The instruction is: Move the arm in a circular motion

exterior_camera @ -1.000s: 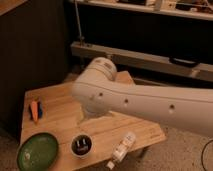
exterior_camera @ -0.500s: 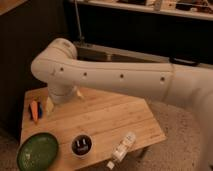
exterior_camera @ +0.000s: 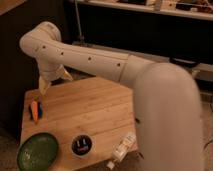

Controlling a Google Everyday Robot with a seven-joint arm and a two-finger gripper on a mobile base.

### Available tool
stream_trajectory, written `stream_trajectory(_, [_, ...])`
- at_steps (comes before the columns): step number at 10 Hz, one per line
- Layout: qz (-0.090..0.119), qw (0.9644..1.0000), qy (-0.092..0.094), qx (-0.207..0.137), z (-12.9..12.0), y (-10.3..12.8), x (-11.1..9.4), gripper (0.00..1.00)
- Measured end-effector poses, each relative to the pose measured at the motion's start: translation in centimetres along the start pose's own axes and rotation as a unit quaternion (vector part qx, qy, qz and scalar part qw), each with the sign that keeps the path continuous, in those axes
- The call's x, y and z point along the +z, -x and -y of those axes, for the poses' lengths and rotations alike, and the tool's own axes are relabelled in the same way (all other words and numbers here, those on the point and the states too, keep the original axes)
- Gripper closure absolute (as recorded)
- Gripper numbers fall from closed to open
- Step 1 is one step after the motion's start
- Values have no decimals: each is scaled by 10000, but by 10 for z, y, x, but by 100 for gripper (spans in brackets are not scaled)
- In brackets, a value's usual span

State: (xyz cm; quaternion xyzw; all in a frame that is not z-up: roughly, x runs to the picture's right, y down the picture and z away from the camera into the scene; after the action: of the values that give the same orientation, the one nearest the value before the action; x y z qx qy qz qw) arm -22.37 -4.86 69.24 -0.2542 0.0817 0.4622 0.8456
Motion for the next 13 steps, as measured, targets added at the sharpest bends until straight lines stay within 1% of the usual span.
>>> stream_trajectory(1, [-41,9998,-113,167,19,13,10,20])
stream_trajectory(2, [-68,9992,-209,330,37,21,17,20])
stream_trajectory(3, [-92,9984,-280,484,60,27,23,20])
stream_trajectory(4, [-112,9974,-346,627,80,28,27,20])
stream_trajectory(5, [-128,9965,-395,729,93,26,29,20])
stream_trajectory(8, [-208,9922,-517,1119,128,10,36,20])
stream_trajectory(10, [-261,9883,-583,1385,148,-7,39,20])
stream_trajectory(12, [-278,9853,-619,1568,161,-19,41,20])
stream_trajectory(13, [-279,9824,-632,1734,172,-31,43,20])
